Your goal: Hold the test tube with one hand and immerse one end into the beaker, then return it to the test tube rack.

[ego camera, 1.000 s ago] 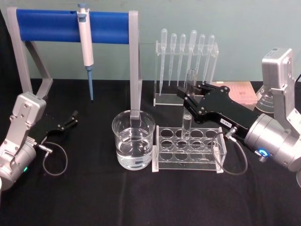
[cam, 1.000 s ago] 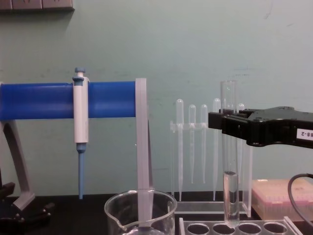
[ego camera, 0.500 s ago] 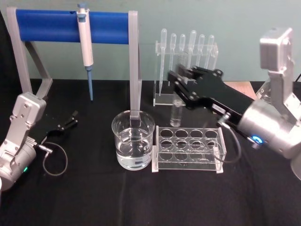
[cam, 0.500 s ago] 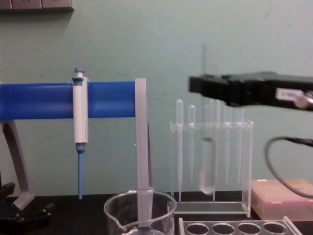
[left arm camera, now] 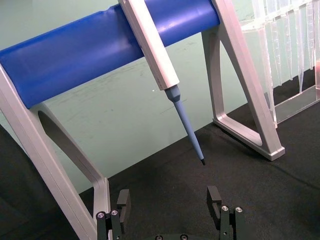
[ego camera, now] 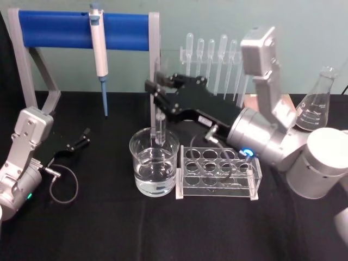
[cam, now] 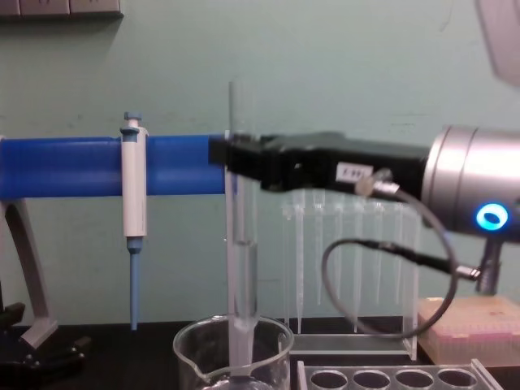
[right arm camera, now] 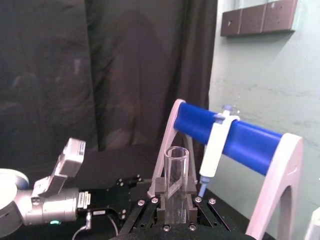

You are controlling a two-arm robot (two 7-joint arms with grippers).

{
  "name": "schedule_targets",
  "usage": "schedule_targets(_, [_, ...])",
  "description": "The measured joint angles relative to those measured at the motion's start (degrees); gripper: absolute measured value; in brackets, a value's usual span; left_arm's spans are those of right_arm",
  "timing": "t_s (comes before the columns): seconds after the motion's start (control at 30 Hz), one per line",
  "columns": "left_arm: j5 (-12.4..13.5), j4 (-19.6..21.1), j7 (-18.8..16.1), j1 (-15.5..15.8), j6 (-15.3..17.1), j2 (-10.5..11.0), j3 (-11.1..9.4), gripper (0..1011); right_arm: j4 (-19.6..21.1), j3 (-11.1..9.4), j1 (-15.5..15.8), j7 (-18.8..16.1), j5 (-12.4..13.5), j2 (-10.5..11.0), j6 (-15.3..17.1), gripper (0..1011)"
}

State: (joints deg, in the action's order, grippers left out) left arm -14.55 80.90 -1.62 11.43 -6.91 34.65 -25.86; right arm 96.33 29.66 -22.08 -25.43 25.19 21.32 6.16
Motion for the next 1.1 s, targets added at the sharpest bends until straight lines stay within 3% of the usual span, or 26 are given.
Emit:
schedule_targets(0.23, [0.0, 0.0, 0.0, 0.0, 0.0, 0.0, 0.0, 1000, -5.24, 2.02, -0.17, -0.88, -2.03, -1.67, -3.44, 225])
schedule_targets(0.6, [0.0, 0.0, 0.0, 0.0, 0.0, 0.0, 0.0, 1000, -11.21, 2.5, 1.93, -2.21, -3.7, -3.13, -8.42, 225])
schedule_targets(1.1, [0.0, 0.0, 0.0, 0.0, 0.0, 0.0, 0.0, 1000, -12.89, 1.9, 3.19, -2.62, -4.5, -3.83, -9.37, 225])
